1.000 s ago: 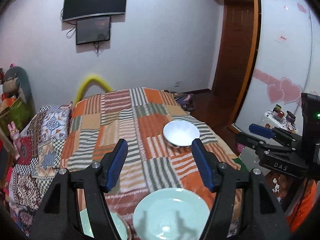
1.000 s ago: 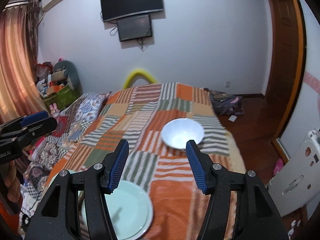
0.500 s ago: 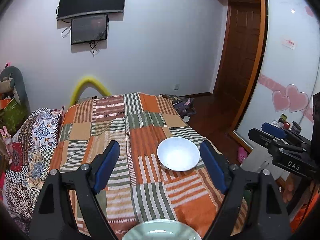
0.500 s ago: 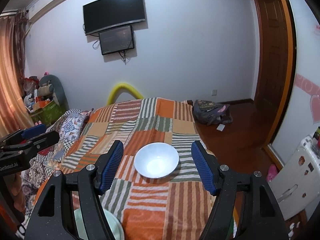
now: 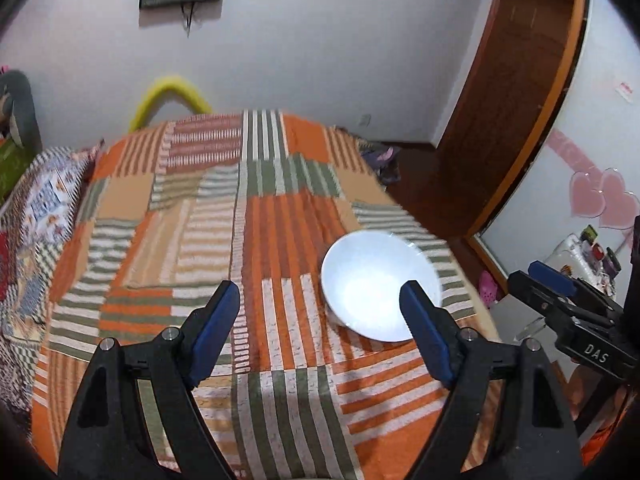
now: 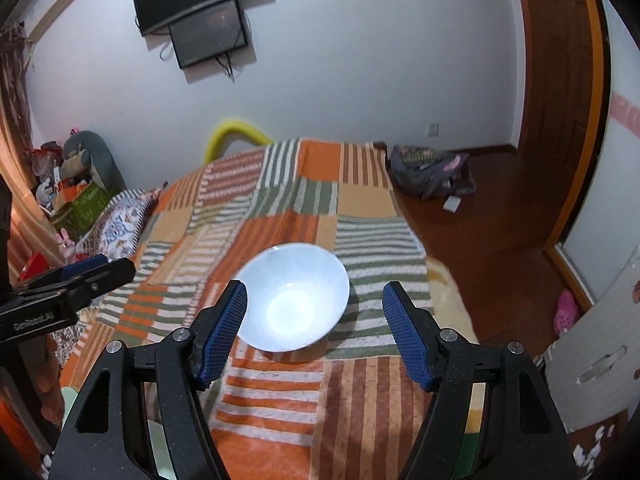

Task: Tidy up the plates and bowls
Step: 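Close both tools on the white bowl rim and lift it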

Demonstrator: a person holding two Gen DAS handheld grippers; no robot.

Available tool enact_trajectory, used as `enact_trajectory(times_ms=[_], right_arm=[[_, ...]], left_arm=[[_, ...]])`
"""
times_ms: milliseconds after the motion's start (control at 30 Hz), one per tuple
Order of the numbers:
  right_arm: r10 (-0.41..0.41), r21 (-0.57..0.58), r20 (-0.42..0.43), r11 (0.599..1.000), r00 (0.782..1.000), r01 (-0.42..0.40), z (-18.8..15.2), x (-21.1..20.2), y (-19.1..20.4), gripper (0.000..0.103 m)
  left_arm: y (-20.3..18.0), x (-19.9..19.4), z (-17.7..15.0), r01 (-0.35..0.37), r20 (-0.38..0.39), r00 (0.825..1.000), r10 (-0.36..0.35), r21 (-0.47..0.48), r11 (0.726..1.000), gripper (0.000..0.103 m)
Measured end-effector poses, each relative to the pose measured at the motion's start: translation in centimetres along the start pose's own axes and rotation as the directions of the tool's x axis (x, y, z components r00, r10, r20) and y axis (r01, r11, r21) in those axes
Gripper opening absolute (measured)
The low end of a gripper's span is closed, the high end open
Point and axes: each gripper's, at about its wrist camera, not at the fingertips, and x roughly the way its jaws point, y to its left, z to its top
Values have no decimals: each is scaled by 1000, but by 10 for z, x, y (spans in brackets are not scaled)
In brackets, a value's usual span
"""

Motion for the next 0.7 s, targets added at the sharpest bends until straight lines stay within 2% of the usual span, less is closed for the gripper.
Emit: enact_trajectory(times_ms=[100, 267, 433, 600, 633, 700], right_arm=[[2, 9, -34, 1000, 999, -2, -6, 18, -8, 67], [14, 27, -90, 1000, 996, -12, -14, 47, -20, 65], [12, 29, -140, 1000, 990, -8, -21, 73, -28, 55], [29, 39, -195, 999, 980, -22, -25, 97, -31, 39], [43, 47, -201, 998, 979, -34, -26, 100, -31, 38], [79, 64, -211, 996, 974, -67, -26, 105, -32, 29]], left_arm=[[4, 30, -4, -4, -44, 999, 4, -7, 1000, 82], [1, 70, -11, 5, -102, 995, -4, 7, 1000, 69], [-3, 94, -16, 17, -145, 989, -10, 41, 999, 59], [-3, 109, -20, 10, -168, 986, -2, 51, 999, 59], [-3, 111, -21, 11, -171, 985, -3, 48, 999, 59], [-1, 115, -22, 9, -179, 984, -2, 41, 999, 59]])
